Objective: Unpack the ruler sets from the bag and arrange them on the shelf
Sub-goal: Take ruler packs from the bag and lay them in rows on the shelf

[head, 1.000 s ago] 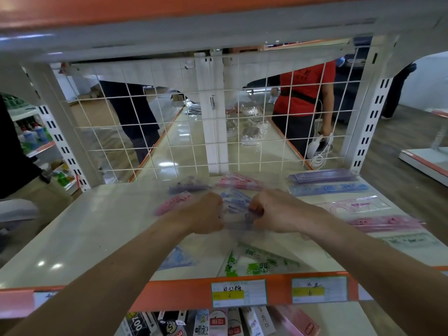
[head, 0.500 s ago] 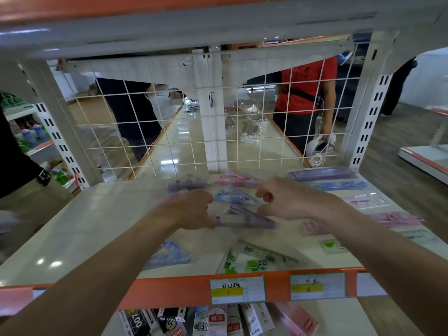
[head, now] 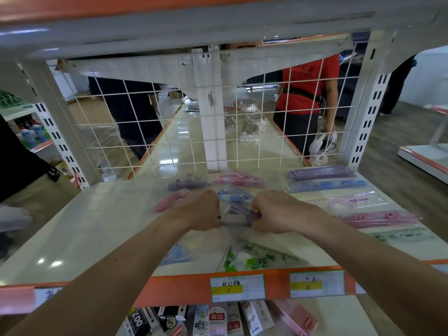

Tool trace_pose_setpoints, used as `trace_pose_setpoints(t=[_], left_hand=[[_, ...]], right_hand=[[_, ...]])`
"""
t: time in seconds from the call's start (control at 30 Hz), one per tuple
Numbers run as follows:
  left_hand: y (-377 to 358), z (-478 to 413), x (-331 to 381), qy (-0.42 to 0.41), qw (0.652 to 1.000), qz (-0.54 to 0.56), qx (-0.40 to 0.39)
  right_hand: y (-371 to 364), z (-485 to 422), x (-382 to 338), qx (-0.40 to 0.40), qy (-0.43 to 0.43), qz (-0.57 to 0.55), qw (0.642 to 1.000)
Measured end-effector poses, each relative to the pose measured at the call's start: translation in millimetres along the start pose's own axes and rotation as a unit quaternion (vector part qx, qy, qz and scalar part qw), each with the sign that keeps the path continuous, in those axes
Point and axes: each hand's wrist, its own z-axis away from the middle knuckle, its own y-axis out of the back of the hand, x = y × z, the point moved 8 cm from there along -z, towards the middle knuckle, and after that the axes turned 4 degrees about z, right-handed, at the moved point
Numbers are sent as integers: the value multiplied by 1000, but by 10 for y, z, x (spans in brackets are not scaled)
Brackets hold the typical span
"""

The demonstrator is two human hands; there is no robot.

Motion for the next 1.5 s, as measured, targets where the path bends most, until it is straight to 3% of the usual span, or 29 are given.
trace_pose_setpoints(t=[0.63, 0.83, 1.13, 1.5], left_hand=[[-65, -24, 89, -34, 998, 36, -29], [357, -226, -255, 24, 996, 76, 46], [157, -710, -86, 43, 998, 18, 41], [93, -865, -104, 75, 986, 146, 14]], right_hand=[[-47, 68, 151, -62, -20, -39, 997], [263, -100, 433, 23, -73, -106, 991], [80, -596, 374, 8, -114, -23, 993], [19, -706, 324, -24, -111, -52, 992]])
